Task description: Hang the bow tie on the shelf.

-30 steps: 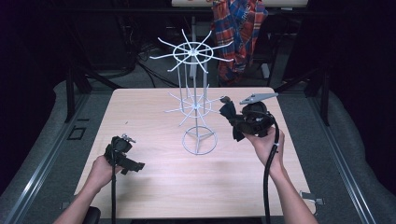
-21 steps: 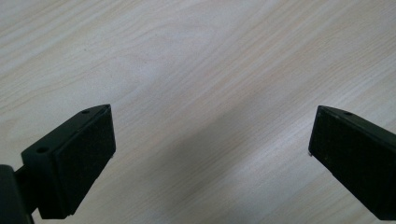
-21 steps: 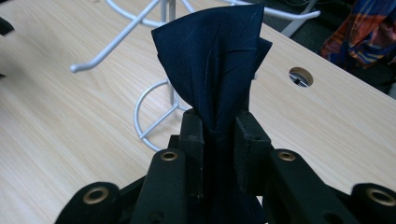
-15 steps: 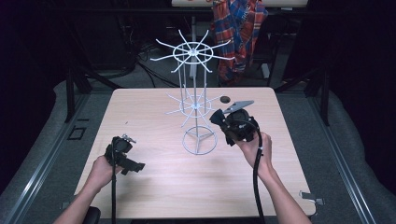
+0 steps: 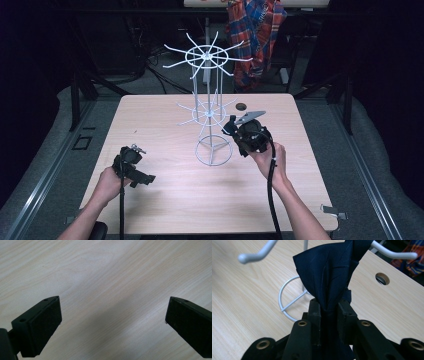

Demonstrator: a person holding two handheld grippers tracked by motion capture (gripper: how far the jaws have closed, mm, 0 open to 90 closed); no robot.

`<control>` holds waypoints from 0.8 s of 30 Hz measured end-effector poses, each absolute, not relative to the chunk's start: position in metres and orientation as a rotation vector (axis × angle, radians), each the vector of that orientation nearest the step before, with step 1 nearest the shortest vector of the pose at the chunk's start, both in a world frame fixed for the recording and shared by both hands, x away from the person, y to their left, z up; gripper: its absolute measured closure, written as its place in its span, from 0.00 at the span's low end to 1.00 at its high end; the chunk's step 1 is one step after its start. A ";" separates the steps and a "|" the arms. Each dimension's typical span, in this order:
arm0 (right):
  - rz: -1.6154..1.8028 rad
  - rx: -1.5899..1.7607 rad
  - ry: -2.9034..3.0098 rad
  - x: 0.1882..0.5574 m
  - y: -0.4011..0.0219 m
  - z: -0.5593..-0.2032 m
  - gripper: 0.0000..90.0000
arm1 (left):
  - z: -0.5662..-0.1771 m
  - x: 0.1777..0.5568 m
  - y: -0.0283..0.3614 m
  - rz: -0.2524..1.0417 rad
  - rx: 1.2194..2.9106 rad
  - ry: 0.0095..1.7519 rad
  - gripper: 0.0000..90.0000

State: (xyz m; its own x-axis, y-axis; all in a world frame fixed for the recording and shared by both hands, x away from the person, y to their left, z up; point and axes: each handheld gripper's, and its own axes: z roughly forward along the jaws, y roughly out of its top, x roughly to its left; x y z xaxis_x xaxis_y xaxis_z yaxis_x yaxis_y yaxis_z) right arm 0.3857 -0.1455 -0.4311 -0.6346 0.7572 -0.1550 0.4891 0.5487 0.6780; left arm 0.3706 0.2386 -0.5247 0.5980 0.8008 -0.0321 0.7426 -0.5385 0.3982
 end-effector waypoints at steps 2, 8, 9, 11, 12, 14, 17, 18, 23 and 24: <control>0.844 0.999 2.359 0.386 -0.144 -0.432 0.83 | -0.525 0.371 0.239 0.213 2.461 1.242 0.01; 0.842 0.977 2.384 0.387 -0.141 -0.436 0.83 | -0.525 0.370 0.238 0.217 2.459 1.242 0.01; 0.834 0.974 2.389 0.387 -0.140 -0.437 0.83 | -0.525 0.370 0.238 0.217 2.459 1.242 0.01; 0.829 0.971 2.410 0.389 -0.139 -0.439 0.83 | -0.525 0.370 0.238 0.215 2.459 1.241 0.01; 0.823 0.970 2.409 0.389 -0.138 -0.441 0.83 | -0.525 0.370 0.238 0.213 2.461 1.240 0.01; 0.820 0.969 2.417 0.390 -0.137 -0.443 0.83 | -0.525 0.370 0.238 0.213 2.462 1.238 0.01; 0.810 0.971 2.419 0.391 -0.138 -0.447 0.83 | -0.525 0.370 0.238 0.212 2.463 1.236 0.01; 0.816 0.972 2.414 0.391 -0.139 -0.448 0.83 | -0.525 0.370 0.238 0.212 2.463 1.236 0.01; 0.758 0.954 2.408 0.393 -0.139 -0.455 0.82 | -0.525 0.370 0.238 0.212 2.464 1.238 0.01; 0.751 0.949 2.406 0.394 -0.139 -0.458 0.82 | -0.525 0.370 0.239 0.209 2.468 1.236 0.01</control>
